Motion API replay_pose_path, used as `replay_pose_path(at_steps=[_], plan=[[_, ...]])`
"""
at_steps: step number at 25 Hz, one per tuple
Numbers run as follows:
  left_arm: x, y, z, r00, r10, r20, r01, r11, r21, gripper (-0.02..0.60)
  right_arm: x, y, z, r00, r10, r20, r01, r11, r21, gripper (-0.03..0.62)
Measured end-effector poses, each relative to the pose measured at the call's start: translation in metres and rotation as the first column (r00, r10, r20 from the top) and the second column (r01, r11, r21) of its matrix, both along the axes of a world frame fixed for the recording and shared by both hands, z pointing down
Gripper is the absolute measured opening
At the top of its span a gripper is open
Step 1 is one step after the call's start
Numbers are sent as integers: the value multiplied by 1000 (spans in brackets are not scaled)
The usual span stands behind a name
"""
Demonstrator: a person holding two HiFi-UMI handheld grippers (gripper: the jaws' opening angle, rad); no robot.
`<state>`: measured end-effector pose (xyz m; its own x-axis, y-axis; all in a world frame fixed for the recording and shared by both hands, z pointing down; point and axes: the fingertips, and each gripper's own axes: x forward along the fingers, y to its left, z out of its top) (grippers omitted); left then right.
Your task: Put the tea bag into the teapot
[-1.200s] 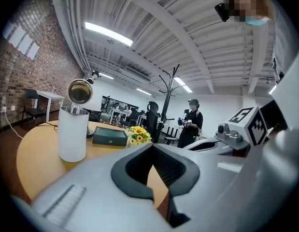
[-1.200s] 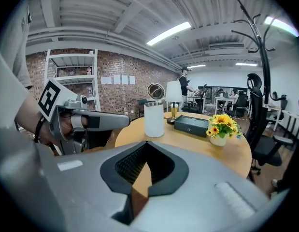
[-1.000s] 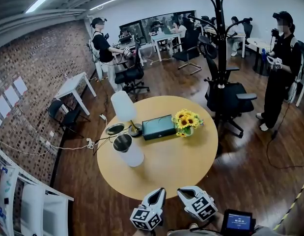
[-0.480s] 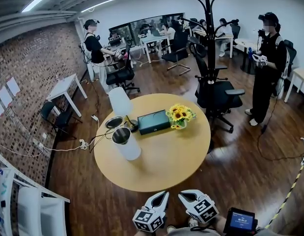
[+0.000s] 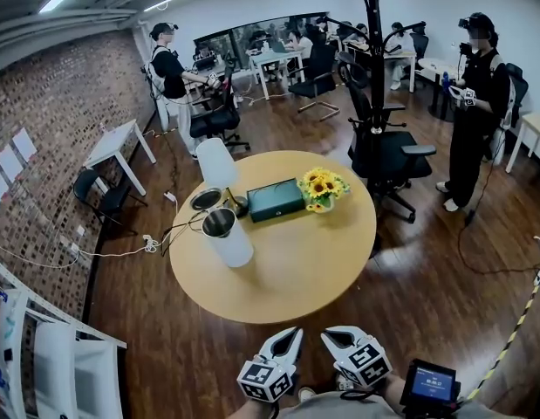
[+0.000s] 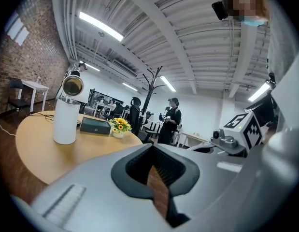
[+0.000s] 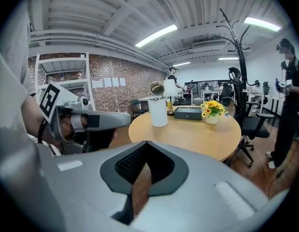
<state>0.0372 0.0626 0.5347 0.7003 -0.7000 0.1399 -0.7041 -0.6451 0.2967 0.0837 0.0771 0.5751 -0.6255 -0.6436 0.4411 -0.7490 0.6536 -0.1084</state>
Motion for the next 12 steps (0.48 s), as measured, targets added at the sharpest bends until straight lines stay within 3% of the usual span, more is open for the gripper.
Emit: replay_pose_path(at_steps=[12], plan=[[-3,1,-2,1000,5,-5,-5,1000,13,0,-10,-1,-4,1000,-18,-7,18,999,29,6]])
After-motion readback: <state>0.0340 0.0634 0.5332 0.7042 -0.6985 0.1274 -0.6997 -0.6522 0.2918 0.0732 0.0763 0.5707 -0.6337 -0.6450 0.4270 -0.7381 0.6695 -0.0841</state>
